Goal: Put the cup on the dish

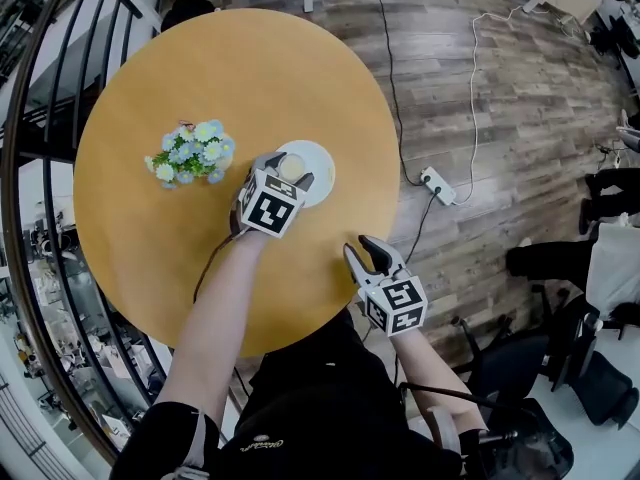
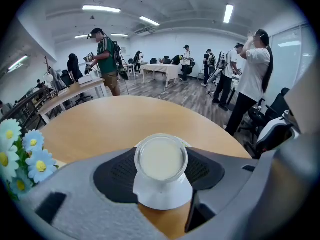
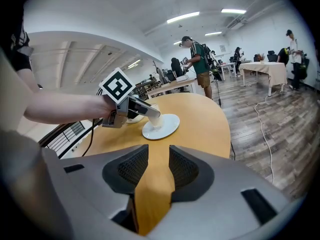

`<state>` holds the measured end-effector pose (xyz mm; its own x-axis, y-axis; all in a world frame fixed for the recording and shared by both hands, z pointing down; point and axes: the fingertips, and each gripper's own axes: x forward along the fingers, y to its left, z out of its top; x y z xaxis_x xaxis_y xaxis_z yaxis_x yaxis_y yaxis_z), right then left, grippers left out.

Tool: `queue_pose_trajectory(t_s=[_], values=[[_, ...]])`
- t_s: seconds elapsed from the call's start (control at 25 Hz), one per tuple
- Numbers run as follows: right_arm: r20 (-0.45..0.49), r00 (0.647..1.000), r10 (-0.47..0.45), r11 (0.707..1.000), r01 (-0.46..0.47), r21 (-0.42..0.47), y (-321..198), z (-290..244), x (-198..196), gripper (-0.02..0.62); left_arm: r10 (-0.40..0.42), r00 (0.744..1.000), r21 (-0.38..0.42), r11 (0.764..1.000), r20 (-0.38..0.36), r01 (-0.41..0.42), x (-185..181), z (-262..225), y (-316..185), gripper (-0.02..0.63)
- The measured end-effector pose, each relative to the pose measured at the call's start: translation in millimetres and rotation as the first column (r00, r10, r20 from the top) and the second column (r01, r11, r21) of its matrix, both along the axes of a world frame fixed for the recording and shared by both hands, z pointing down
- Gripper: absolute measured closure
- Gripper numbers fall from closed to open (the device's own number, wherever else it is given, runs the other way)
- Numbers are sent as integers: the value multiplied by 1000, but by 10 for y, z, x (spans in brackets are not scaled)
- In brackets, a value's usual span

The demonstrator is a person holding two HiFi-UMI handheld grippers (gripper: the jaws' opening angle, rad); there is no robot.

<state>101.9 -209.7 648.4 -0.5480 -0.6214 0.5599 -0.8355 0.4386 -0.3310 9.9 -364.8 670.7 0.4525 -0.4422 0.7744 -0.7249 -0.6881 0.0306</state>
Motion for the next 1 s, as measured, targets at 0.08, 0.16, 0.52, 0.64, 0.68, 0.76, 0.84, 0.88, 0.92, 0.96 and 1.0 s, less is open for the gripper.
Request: queue_pose_trajectory(t_s=[0.08, 0.16, 0.52, 0.64, 0.68, 0.76, 0.84, 0.88, 0.92, 0.96, 1.0], values=[[4, 1000, 6, 1000, -6, 1, -21, -6, 10, 479, 12, 1000, -8, 1000, 12, -12, -2, 20, -5, 334], [6, 1000, 16, 1000, -16, 3, -39, -10, 42, 480, 21, 1000, -17, 1000, 20, -21, 1, 51, 0, 334], [7, 1000, 29, 1000, -29, -6, 5, 29, 60, 480, 46, 998, -10, 999, 51, -45, 32, 110, -5, 334], [8, 1000, 28, 1000, -28, -8, 18, 29, 51, 480, 50, 997, 8, 999, 52, -51, 50, 115, -4, 334], [9, 1000, 28, 1000, -28, -7, 17, 27, 49, 479, 46, 998, 14, 999, 48, -47, 47, 116, -8, 334], [8, 1000, 30, 1000, -29, -6, 9, 22, 54, 480, 42, 998, 21, 999, 44, -43, 47, 115, -21, 334], [6, 999, 32, 999, -32, -6, 1, 7, 54, 480, 40, 998, 21, 999, 42, -41, 43, 109, -31, 334], [6, 999, 33, 999, -33, -5, 1, -5, 55, 480, 37, 998, 22, 999, 41, -38, 39, 105, -29, 334], [6, 999, 34, 999, -34, -4, 7, -14, 59, 480, 33, 999, 23, 999, 41, -34, 35, 101, -23, 334], [7, 999, 35, 999, -35, -3, 17, -20, 66, 480, 32, 999, 26, 999, 40, -33, 34, 100, -16, 334], [8, 999, 38, 999, -38, -3, 28, -20, 76, 480, 31, 999, 28, 999, 39, -32, 37, 100, -12, 333]])
